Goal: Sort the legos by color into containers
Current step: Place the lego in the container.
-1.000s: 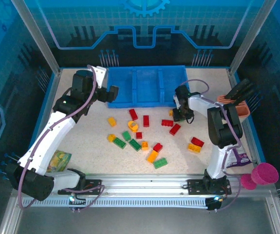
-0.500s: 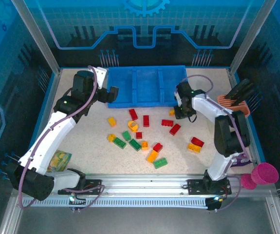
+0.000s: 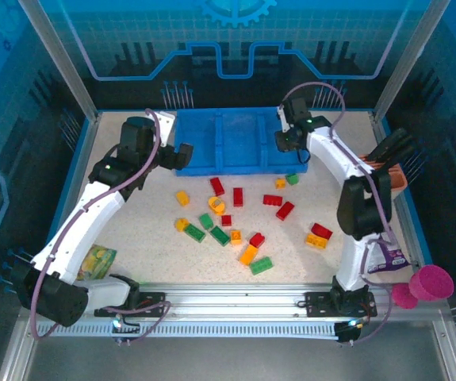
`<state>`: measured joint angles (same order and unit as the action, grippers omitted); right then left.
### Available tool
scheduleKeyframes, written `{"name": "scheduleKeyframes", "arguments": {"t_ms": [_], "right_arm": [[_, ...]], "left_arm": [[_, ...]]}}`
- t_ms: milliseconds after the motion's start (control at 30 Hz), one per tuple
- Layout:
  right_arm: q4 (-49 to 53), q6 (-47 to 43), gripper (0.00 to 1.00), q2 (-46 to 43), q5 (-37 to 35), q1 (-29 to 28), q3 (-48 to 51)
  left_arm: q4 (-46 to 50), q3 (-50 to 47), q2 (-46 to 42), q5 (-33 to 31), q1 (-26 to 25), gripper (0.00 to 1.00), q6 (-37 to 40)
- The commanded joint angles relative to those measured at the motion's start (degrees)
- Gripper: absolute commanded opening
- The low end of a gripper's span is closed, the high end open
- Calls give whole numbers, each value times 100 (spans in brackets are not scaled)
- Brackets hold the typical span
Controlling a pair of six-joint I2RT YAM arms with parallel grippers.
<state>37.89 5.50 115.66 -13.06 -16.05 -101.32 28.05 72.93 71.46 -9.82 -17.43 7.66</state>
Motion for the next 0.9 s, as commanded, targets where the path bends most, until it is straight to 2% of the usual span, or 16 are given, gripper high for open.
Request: {"name": "scheduleKeyframes", "arguments": {"t_ms": [0, 167, 400, 500, 567, 667, 867], "right_arm": [[90, -105, 23, 637, -16, 84, -707], [333, -127, 26, 1230, -6, 111, -1420], [433, -22, 39, 935, 50, 111, -1266], [450, 38, 45, 558, 23, 83, -881], [397, 127, 53, 219, -13, 59, -505], [377, 201, 58, -287, -21, -11, 77], [173, 138, 60, -1546, 571, -319, 1615]], "left_arm": [[7, -16, -71, -102, -15, 99, 48], [51, -15, -82, -106, -15, 99, 32], [-3, -11, -38, -48, -15, 99, -3], [12, 0, -1, -28, -15, 99, -10], [-5, -30, -9, -11, -15, 99, -6], [-54, -104, -26, 11, -15, 100, -2], [-72, -149, -18, 116, -15, 99, 16]]}}
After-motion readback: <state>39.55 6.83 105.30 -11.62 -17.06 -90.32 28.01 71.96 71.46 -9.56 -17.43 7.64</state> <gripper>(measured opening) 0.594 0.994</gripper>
